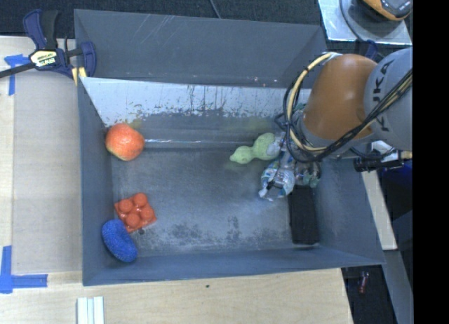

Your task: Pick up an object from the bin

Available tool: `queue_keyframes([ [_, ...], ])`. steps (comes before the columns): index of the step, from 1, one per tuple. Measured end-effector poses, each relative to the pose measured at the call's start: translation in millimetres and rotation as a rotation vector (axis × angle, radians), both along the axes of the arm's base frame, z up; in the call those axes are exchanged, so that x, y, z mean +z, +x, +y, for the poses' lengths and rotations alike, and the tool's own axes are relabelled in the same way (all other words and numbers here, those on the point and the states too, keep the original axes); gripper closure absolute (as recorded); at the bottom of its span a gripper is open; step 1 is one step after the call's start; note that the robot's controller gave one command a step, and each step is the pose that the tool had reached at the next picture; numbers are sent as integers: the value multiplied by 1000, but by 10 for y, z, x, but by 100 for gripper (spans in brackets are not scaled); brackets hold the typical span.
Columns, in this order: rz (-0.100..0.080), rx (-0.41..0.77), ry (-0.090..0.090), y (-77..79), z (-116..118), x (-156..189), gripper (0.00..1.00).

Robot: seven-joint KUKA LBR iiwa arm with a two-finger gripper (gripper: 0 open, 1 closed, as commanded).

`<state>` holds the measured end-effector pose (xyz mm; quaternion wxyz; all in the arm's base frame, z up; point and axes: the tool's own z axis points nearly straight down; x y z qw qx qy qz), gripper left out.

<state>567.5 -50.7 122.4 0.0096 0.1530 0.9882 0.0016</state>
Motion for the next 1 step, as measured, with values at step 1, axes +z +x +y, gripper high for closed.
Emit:
queue_keyframes([
  [1, 1, 59, 5, -812, 51, -524, 100],
])
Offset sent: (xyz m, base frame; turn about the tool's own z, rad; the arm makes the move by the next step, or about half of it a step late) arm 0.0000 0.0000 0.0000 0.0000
